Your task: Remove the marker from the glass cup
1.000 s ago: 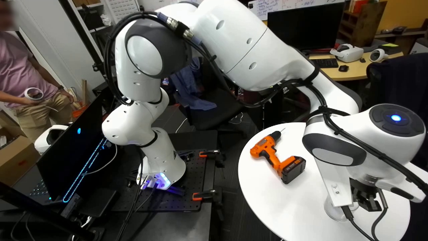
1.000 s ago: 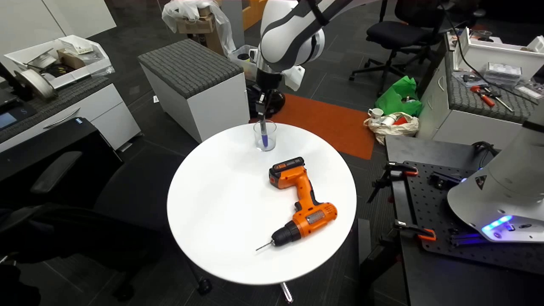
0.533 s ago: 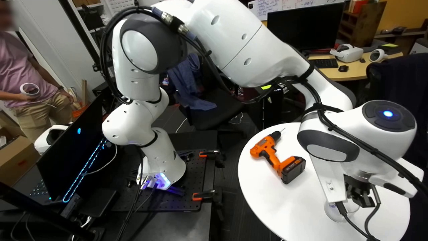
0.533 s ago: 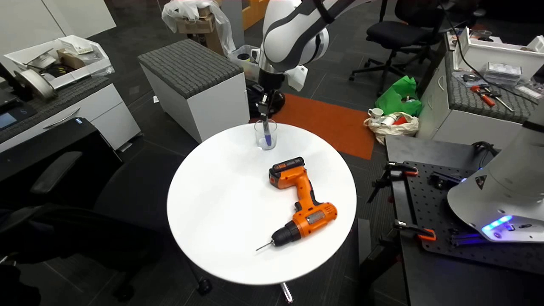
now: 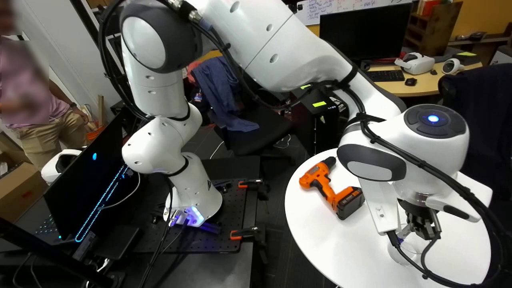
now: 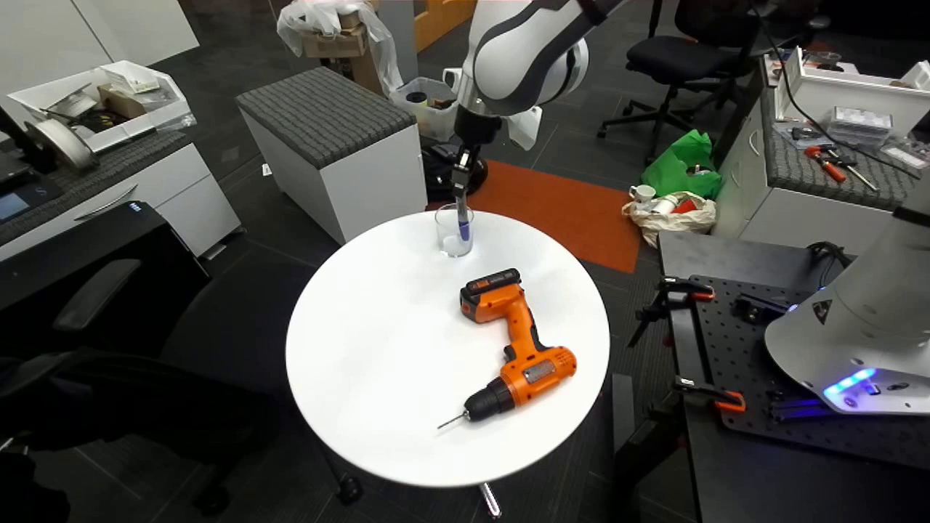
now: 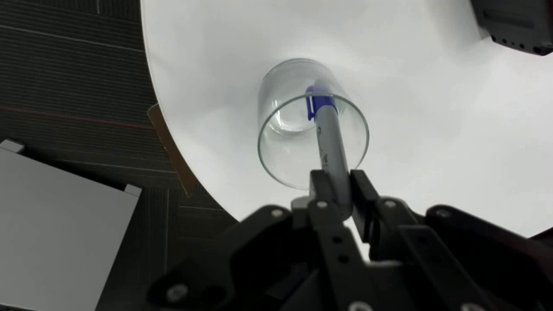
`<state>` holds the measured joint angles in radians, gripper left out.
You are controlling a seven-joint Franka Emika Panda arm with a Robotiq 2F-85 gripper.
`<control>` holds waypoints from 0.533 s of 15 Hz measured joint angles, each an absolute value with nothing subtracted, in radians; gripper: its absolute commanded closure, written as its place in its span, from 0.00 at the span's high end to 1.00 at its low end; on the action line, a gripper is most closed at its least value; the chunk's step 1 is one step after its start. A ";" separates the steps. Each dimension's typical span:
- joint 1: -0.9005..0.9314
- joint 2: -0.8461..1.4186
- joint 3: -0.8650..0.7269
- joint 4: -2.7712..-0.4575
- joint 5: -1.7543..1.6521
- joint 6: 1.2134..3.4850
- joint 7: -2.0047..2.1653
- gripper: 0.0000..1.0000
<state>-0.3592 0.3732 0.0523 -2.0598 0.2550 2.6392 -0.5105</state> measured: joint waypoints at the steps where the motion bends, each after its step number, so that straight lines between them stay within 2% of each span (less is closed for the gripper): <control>1: -0.359 0.348 0.052 -2.087 0.258 2.663 -0.510 0.04; 8: -0.359 0.155 0.068 -2.280 0.348 2.846 -0.566 0.04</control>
